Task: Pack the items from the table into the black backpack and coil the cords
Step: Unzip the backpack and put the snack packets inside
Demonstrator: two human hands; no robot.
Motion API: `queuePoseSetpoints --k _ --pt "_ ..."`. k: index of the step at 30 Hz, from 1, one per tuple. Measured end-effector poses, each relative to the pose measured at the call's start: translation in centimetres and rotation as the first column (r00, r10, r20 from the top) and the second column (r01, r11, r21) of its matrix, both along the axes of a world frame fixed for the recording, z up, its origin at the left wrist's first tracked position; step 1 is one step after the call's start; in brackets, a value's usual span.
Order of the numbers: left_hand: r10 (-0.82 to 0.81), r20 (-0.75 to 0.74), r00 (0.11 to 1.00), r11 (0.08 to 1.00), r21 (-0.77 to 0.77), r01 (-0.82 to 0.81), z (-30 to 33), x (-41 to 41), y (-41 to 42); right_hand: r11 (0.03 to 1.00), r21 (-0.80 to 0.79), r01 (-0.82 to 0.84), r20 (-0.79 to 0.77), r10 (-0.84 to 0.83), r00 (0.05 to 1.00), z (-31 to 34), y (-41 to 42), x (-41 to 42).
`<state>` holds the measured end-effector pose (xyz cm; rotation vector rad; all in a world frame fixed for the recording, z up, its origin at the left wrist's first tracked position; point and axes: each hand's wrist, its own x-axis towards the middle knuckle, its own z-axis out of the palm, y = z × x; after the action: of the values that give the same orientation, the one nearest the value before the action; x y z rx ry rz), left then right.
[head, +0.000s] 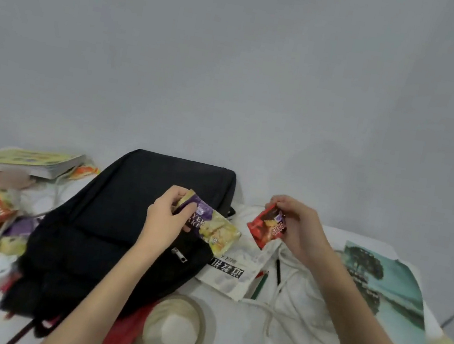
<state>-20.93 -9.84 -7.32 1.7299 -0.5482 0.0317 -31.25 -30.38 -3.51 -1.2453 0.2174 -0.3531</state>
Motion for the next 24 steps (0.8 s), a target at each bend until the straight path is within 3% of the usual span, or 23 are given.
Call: queuePoseSetpoints --k 3,7,10,12,13,14,16,17,20,24 --pt "-0.088 -0.052 0.995 0.996 -0.029 0.087 -0.2 0.2 2.2 0.945 -0.239 -0.225 -0.129 0.199 0.972 -1.8 4.4 1.4" --pt "-0.190 -0.111 0.975 0.981 -0.060 0.184 0.2 1.0 5.5 0.900 -0.339 -0.273 -0.199 0.215 0.956 -3.7 8.7 2.6" --pt "-0.295 -0.140 0.945 0.954 0.003 0.299 0.2 2.9 8.8 0.909 -0.401 -0.114 -0.135 0.065 0.989 -4.5 10.6 3.3" --pt "-0.287 -0.028 0.958 0.912 0.298 0.282 -0.3 5.1 11.3 0.907 -0.419 0.042 -0.098 -0.091 0.991 -4.5 11.0 3.6" --pt "-0.278 0.090 0.956 0.815 0.548 0.186 -0.7 6.7 12.6 0.910 -0.404 0.089 -0.101 -0.142 0.985 -4.4 11.3 3.8" --pt "-0.313 0.188 0.931 0.656 0.752 0.069 -1.1 8.1 13.6 0.912 -0.394 0.111 -0.116 -0.169 0.979 -4.2 11.4 3.8" --pt "-0.395 0.163 0.904 0.378 0.926 -0.002 -2.1 10.4 14.9 0.895 -0.431 0.115 -0.143 -0.193 0.971 -3.8 11.9 3.7" --pt "-0.409 0.099 0.907 0.348 0.936 0.055 -2.5 11.4 15.3 0.892 -0.442 0.093 -0.157 -0.179 0.971 -3.6 12.4 3.6" --pt "-0.474 0.065 0.878 0.518 0.827 0.218 -3.1 12.7 15.6 0.947 -0.304 -0.108 -0.196 0.049 0.979 -3.4 14.2 3.1" --pt "-0.431 0.219 0.875 0.789 0.562 0.248 -2.5 13.0 15.7 0.916 -0.252 -0.312 -0.234 0.255 0.938 -3.3 16.8 2.4"
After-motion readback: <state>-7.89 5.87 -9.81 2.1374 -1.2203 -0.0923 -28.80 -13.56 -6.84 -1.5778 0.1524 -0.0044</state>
